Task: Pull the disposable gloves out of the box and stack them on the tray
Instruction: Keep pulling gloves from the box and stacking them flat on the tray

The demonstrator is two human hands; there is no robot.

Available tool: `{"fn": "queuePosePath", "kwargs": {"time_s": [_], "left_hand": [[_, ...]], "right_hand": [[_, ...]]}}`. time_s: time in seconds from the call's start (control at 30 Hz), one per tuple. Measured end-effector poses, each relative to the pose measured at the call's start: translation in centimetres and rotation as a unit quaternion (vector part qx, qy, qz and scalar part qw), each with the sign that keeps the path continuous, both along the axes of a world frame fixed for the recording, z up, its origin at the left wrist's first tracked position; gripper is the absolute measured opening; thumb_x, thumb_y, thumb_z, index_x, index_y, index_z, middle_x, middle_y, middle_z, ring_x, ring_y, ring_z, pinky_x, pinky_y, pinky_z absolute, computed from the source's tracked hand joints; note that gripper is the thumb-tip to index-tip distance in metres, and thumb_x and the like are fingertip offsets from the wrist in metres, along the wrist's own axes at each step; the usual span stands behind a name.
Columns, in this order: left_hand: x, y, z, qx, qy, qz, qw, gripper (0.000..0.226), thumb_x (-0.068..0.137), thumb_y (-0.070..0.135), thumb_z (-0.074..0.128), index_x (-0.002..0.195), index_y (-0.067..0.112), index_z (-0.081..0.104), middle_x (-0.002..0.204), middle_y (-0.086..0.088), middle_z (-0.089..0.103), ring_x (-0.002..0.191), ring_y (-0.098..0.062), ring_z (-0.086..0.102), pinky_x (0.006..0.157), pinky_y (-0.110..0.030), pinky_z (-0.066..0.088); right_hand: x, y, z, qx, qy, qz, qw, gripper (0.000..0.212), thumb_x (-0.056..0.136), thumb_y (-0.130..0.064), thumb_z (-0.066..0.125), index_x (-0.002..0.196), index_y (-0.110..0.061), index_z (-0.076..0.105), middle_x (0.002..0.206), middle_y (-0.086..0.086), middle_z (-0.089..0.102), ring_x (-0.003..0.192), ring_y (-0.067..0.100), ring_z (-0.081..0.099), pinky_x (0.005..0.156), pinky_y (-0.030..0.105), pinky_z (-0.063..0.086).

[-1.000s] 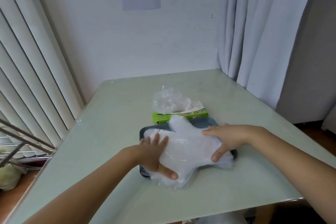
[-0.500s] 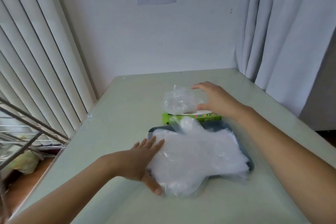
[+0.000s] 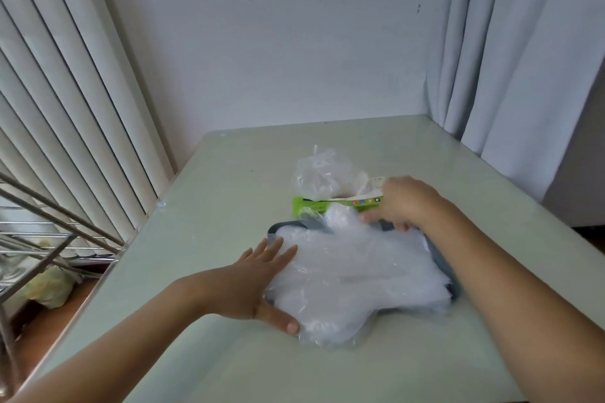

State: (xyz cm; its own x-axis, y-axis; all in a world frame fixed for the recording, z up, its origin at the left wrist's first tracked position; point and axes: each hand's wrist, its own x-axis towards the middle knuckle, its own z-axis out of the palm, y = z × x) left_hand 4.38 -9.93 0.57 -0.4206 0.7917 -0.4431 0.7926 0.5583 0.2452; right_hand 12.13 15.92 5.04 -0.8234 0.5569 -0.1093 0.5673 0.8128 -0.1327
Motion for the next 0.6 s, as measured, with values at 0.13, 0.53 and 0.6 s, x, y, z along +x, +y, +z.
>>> {"fn": "queuePosePath", "kwargs": {"time_s": [0.13,0.53,0.6], "left_hand": [[0.1,0.4,-0.4,0.002,0.016,-0.013,1.000,0.123,0.063,0.082,0.054,0.148,0.035,-0.021,0.154,0.009,-0.031,0.139,-0.012,-0.034,0.119,-0.035,-0.012],[1.7,1.6,0.0,0.022,-0.003,-0.041,0.999,0.101,0.076,0.071,0.059,0.146,0.050,-0.010,0.157,0.011,-0.025,0.143,-0.016,-0.027,0.121,-0.044,-0.003],[1.9,1.8,-0.1,0.020,-0.003,-0.052,0.998,0.096,0.078,0.069,0.058,0.146,0.052,-0.007,0.157,0.011,-0.024,0.144,-0.016,-0.026,0.120,-0.045,-0.002]], "right_hand": [[2.6,-0.7,-3.0,-0.009,-0.087,-0.012,0.996,0.051,0.073,-0.064,0.067,0.065,-0.018,0.048,0.063,-0.007,0.056,0.063,0.013,0.055,0.057,0.023,0.036],[6.1,0.1,-4.4,-0.084,0.064,-0.080,0.991,0.041,0.078,-0.033,0.070,0.063,-0.019,0.034,0.067,-0.003,0.042,0.071,0.022,0.047,0.048,0.026,0.028],[7.2,0.2,-4.5,-0.076,0.029,-0.098,0.992,0.035,0.078,-0.035,0.070,0.072,-0.017,0.040,0.082,0.001,0.053,0.081,0.023,0.052,0.054,0.026,0.034]]}}
